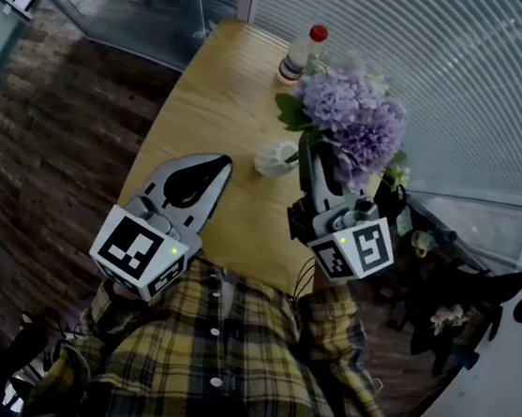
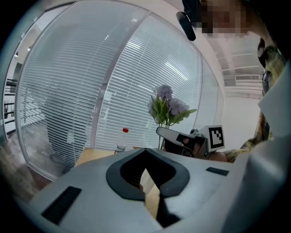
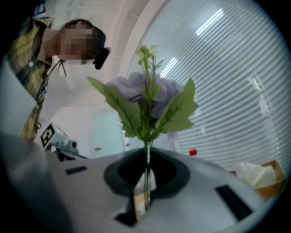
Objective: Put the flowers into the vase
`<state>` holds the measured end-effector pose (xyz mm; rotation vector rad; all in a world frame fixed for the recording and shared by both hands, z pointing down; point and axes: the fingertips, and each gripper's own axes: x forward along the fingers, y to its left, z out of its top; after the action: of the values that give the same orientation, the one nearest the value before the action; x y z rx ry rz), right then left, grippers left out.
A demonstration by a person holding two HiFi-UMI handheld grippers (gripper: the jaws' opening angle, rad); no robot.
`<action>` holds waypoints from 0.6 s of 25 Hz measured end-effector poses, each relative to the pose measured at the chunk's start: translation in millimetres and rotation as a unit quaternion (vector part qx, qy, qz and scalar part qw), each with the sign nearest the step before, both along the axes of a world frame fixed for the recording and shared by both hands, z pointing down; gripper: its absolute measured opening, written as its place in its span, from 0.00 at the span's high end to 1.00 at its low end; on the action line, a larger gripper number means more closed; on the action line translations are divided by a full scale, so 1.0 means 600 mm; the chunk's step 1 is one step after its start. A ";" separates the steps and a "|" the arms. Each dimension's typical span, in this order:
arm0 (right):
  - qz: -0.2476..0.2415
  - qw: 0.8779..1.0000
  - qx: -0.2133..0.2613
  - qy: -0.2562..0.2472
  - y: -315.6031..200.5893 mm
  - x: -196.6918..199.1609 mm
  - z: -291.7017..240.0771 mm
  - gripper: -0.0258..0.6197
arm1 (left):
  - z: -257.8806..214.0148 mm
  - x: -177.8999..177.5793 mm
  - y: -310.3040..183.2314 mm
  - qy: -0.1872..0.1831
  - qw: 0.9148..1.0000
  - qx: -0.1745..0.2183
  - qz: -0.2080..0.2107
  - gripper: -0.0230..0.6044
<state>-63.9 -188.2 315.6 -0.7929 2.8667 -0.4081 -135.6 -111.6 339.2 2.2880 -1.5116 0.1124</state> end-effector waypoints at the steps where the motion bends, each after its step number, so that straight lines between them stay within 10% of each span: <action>1: -0.003 1.000 -0.002 0.005 0.002 -0.002 0.008 0.93 | 0.001 -0.001 0.001 0.000 1.000 0.000 -0.001 0.95; 15: -0.022 0.997 -0.007 0.074 0.024 -0.021 0.055 0.82 | 0.005 -0.006 0.004 0.000 1.000 -0.003 -0.005 0.95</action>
<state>-76.5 -174.0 348.8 -0.7966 3.0261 -0.3890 -139.4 -109.1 342.4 2.2753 -1.5189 0.1144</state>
